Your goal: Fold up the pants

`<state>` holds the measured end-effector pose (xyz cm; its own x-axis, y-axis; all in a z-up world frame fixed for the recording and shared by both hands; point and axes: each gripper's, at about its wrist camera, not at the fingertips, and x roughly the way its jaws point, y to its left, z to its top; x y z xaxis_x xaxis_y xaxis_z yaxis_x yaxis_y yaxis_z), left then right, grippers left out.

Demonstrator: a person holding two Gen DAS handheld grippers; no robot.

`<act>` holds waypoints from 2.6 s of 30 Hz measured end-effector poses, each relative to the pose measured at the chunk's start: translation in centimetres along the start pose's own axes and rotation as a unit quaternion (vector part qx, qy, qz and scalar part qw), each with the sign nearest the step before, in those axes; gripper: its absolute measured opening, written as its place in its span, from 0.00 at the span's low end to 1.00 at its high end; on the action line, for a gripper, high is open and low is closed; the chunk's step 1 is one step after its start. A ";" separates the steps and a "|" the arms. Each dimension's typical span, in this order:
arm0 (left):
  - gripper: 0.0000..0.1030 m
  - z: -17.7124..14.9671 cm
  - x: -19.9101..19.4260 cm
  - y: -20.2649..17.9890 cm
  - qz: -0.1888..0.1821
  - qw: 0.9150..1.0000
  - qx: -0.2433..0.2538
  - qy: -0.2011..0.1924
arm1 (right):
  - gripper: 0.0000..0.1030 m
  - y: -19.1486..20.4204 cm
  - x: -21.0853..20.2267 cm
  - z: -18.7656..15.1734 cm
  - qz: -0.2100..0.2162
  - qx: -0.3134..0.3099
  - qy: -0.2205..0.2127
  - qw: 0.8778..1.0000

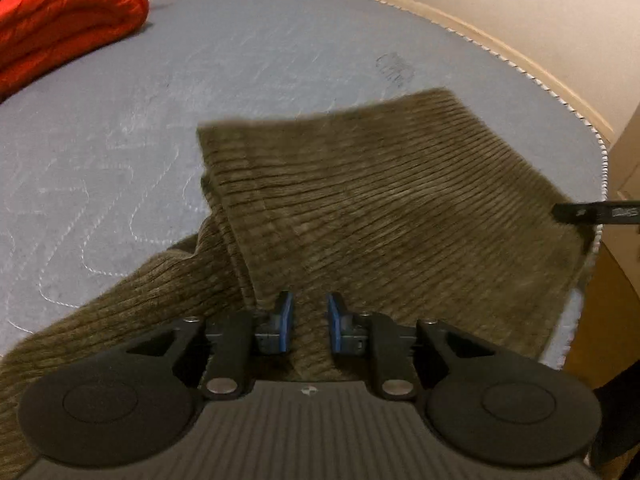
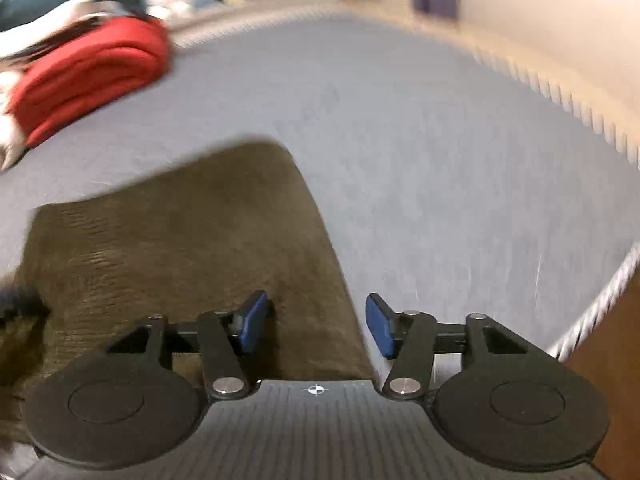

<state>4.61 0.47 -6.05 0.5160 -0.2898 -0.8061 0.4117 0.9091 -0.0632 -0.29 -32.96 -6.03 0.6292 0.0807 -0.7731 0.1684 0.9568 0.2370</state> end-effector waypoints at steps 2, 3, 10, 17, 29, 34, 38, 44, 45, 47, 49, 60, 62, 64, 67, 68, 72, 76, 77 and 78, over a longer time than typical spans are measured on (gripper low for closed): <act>0.21 0.2 -1.5 -0.3 -0.029 0.999 -0.002 -0.013 | 0.58 -0.7 0.3 0.1 0.009 0.012 0.005 1.000; 0.21 0.1 -2.2 -0.5 -0.049 0.999 0.006 -0.017 | 0.58 -0.7 0.2 0.1 0.010 0.012 0.004 1.000; 0.22 -3.9 -0.9 -4.2 -0.071 0.988 0.134 0.038 | 0.59 -1.1 0.3 -0.4 0.029 0.057 0.028 0.998; 0.28 -2.6 -2.1 -2.9 -0.062 0.995 0.073 -0.012 | 0.67 -0.5 0.4 -0.1 0.035 0.053 0.043 0.997; 0.28 -3.0 -0.5 -4.8 -0.063 0.992 0.096 0.041 | 0.67 -0.8 1.0 -0.5 0.029 0.059 0.058 0.996; 0.34 -2.2 -1.5 -4.3 -0.068 0.994 0.076 0.025 | 0.55 -0.3 0.7 -0.6 0.024 0.042 0.049 0.998; 0.47 -1.3 -2.7 -4.3 -0.077 0.995 0.059 -0.015 | 0.30 0.9 -0.6 -0.6 0.042 0.006 0.022 0.999; 0.83 1.3 -5.9 -4.1 -0.117 0.987 0.004 -0.106 | 0.27 6.0 -5.5 -1.6 0.061 -0.146 -0.091 0.983; 0.84 2.0 -6.4 -4.1 -0.132 0.984 -0.010 -0.120 | 0.26 7.4 -6.7 -2.3 0.069 -0.186 -0.119 0.973; 0.93 2.9 -7.2 -3.7 -0.167 0.975 -0.038 -0.140 | 0.27 10.0 -8.4 -3.8 0.089 -0.254 -0.160 0.950; 0.99 3.7 -7.6 -3.4 -0.202 0.966 -0.060 -0.147 | 0.27 12.1 -9.6 -5.3 0.107 -0.307 -0.187 0.927; 0.98 5.2 -5.4 -1.8 -0.180 0.971 -0.127 -0.097 | 0.27 19.2 -11.2 -12.7 0.166 -0.512 -0.230 0.811; 0.84 5.2 -5.0 -1.4 -0.165 0.974 -0.129 -0.092 | 0.27 19.6 -11.2 -13.3 0.169 -0.523 -0.230 0.803; 0.57 5.3 -4.3 -1.0 -0.133 0.980 -0.124 -0.081 | 0.27 19.9 -11.1 -13.4 0.171 -0.528 -0.226 0.800; 0.33 4.9 -3.7 -0.1 -0.106 0.984 -0.128 -0.067 | 0.27 19.9 -10.7 -12.8 0.172 -0.530 -0.219 0.801; 0.30 4.7 -3.6 0.0 -0.100 0.984 -0.130 -0.064 | 0.27 20.0 -10.6 -12.7 0.172 -0.528 -0.217 0.803; 0.25 4.3 -3.9 0.2 -0.083 0.987 -0.123 -0.068 | 0.27 20.1 -10.6 -12.3 0.173 -0.525 -0.212 0.806; 0.24 3.6 -4.3 0.5 -0.077 0.986 -0.129 -0.069 | 0.41 20.3 -11.0 -11.4 0.200 -0.498 -0.202 0.819; 0.23 3.5 -4.3 0.7 -0.076 0.986 -0.131 -0.069 | 0.46 20.1 -11.2 -10.7 0.219 -0.474 -0.191 0.831; 0.23 3.4 -4.3 1.1 -0.075 0.986 -0.133 -0.070 | 0.48 19.9 -11.0 -10.2 0.238 -0.453 -0.181 0.840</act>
<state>5.41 1.64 -0.61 0.5703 -0.4492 -0.6877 0.2895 0.8934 -0.3435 -11.60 -12.00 1.20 0.6781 0.5817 -0.4493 -0.7116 0.6725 -0.2033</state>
